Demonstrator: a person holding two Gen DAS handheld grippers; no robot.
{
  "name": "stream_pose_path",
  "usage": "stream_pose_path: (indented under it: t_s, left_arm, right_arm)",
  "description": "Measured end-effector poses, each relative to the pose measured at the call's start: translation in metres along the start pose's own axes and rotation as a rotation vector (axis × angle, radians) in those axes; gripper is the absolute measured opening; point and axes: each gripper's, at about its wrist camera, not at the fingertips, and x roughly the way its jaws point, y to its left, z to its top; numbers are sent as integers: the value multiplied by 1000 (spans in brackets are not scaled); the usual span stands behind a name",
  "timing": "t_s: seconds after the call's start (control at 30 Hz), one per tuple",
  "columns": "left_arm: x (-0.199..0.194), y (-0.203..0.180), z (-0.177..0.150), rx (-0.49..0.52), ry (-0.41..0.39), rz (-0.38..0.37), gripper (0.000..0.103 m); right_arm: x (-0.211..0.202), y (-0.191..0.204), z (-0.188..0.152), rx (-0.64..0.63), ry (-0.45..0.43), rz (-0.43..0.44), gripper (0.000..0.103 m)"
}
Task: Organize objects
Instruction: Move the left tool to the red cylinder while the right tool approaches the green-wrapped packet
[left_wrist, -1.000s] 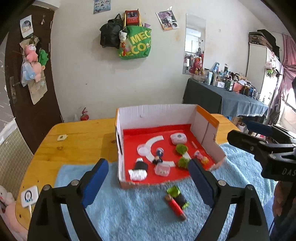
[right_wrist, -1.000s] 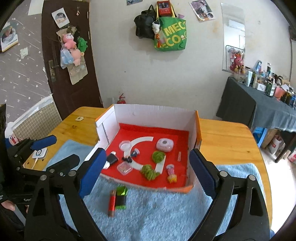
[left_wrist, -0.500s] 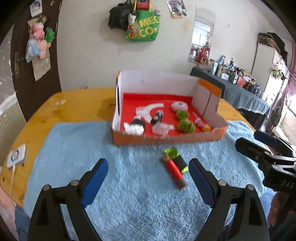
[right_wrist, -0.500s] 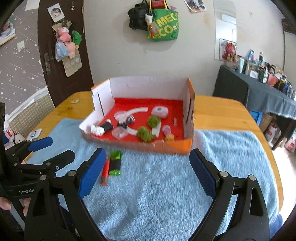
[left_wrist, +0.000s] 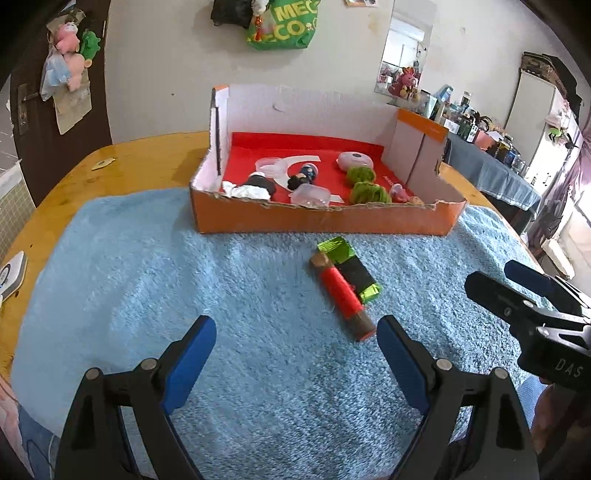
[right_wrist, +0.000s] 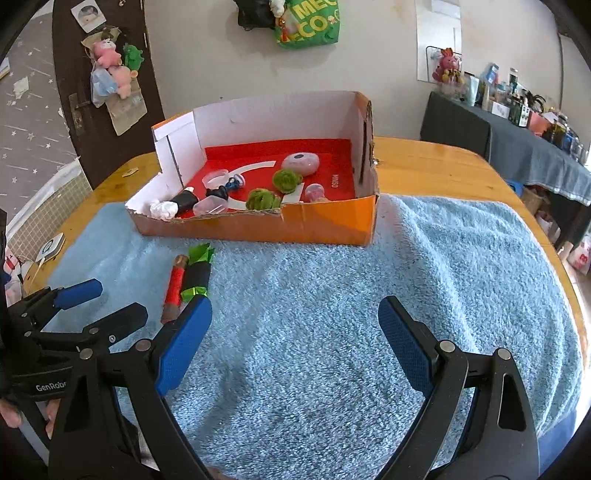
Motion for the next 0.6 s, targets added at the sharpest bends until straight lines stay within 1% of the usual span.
stream_pose_path:
  t_s: [0.17,0.27,0.3,0.37,0.53,0.6]
  left_arm:
    - [19,-10,-1,17,61,-46,91]
    - [22,-16,-2,61,38,11,91]
    - [25,-17,-2,70,48,21,91]
    - [26,-15,-1,78,42,42,91]
    - [28,2,2,64,42,64,91]
    - [28,12,4,58,44,84,92]
  right_arm:
    - [3,-5,1,7,10,2,92]
    - [5,-7,0,9,20,5,92]
    - [6,-8,0,10,22,6,92]
    - [8,-9,1,14,27,14,92]
    - [13,-7,2,6,35,34,92]
    - [16,-4,3,-5,40,41,92]
